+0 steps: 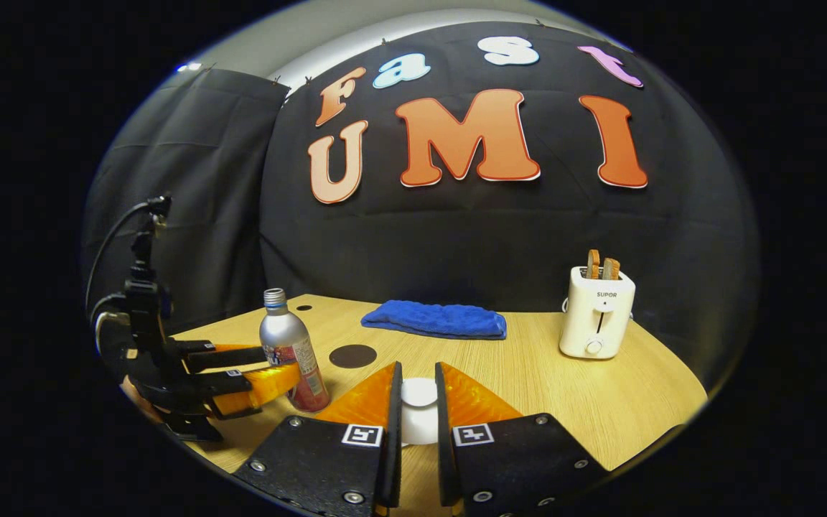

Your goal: Open the teacup lid with one hand, grasp the water bottle and pour water into the teacup with the other hand; after pouring, place the water bottle on the coaster and then close the teacup lid.

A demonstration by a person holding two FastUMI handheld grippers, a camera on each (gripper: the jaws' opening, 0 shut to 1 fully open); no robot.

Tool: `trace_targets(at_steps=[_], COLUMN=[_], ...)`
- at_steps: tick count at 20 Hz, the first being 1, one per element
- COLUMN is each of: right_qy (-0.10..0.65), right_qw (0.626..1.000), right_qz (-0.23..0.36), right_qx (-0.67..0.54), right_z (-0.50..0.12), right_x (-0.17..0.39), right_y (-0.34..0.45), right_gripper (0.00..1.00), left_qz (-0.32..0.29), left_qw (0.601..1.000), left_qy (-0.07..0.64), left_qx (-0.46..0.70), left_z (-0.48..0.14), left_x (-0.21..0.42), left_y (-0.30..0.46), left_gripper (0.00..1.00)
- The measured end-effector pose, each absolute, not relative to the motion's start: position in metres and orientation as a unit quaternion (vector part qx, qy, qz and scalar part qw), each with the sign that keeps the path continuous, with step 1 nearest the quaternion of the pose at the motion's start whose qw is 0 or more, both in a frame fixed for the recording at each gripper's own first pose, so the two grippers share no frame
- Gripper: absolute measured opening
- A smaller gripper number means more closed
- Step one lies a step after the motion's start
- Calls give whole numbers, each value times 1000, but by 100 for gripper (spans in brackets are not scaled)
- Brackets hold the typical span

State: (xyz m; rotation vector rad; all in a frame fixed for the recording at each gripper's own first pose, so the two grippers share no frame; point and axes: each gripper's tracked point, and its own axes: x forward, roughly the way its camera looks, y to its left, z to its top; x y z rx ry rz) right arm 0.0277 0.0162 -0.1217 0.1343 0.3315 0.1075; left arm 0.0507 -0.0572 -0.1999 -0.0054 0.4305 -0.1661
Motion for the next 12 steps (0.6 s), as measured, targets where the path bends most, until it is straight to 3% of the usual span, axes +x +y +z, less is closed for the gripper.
trace_targets(at_steps=[4, 5, 6, 10, 12], right_qy=[161, 160, 157, 157, 159], right_qw=[984, 984, 984, 985, 985], right_qz=[49, 50, 47, 44, 38], right_qx=[64, 64, 64, 63, 57], right_z=[-119, -117, -115, -115, -116], right_x=[24, 23, 22, 18, 16], right_y=[9, 8, 6, -1, -7], right_gripper=[22, 21, 21, 21, 22], left_qz=[-82, -80, -80, -79, -78], left_qw=[970, 970, 971, 968, 967], left_qy=[229, 227, 227, 236, 241], left_qx=[4, 5, 2, 9, 17], left_z=[-215, -216, -216, -220, -219], left_x=[56, 57, 60, 63, 63], left_y=[-60, -61, -62, -62, -61], left_gripper=[94, 89, 93, 93, 88])
